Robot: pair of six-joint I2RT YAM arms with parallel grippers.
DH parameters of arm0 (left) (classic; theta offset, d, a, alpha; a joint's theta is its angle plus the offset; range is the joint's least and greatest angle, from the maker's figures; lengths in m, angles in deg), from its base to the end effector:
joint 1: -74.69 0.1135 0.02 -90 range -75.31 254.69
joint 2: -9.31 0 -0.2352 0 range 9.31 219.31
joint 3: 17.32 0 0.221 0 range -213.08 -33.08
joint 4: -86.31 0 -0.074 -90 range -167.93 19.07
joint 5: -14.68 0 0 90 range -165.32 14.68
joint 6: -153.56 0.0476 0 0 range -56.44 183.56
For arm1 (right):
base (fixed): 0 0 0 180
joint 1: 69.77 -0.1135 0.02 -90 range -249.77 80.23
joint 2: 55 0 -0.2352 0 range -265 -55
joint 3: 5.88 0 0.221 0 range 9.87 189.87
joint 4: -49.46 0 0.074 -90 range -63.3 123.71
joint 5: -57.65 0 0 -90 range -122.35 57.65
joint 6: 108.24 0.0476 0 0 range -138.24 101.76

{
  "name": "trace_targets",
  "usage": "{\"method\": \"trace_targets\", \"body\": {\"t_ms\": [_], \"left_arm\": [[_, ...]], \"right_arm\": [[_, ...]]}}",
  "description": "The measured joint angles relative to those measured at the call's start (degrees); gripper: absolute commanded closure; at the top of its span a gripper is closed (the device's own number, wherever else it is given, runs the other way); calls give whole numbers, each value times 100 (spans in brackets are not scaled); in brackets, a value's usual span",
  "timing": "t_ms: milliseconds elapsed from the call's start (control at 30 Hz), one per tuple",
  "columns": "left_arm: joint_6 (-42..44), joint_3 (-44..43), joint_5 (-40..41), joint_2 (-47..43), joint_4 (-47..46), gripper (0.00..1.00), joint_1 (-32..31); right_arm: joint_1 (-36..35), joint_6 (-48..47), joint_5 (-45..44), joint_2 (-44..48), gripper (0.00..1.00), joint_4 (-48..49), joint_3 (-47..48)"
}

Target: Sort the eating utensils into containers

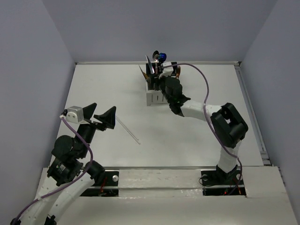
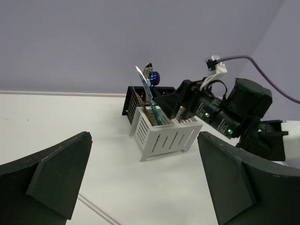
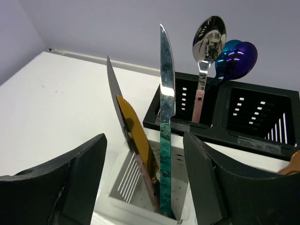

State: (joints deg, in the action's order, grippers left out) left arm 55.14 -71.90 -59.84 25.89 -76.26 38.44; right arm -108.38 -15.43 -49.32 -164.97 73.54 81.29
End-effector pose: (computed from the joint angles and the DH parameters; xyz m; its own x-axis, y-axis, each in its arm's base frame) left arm 0.0728 -0.0376 0.3588 0.2264 -0.3410 -0.9124 0.4059 0.8846 -0.2299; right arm 0.3396 0.2534 0.2516 -0.0006 0.0595 -0.9982 -0.3692 0.9277 0.0555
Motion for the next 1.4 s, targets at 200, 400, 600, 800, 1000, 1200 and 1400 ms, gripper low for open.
{"method": "trace_targets", "body": {"t_ms": [200, 400, 600, 800, 1000, 1200, 1400], "left_arm": [[-2, 0, -2, 0, 0, 1, 0], [0, 0, 2, 0, 0, 1, 0], [-2, 0, 2, 0, 0, 1, 0], [-2, 0, 2, 0, 0, 1, 0], [0, 0, 2, 0, 0, 1, 0], [-2, 0, 4, 0, 0, 1, 0], [0, 0, 4, 0, 0, 1, 0]], "right_arm": [[-35, 249, 402, 861, 76, -730, -146], [-579, 501, 793, 1235, 94, -1810, -140], [-1563, 625, 1019, 1093, 100, -2785, -297], [-1624, 752, 992, 1088, 98, -3307, -474], [-1626, 710, 1379, 428, 68, -4288, 592], [-1812, 688, 1657, -192, 74, -4940, 1080], [-2015, 726, 1696, -903, 78, -5351, 1650]]}}
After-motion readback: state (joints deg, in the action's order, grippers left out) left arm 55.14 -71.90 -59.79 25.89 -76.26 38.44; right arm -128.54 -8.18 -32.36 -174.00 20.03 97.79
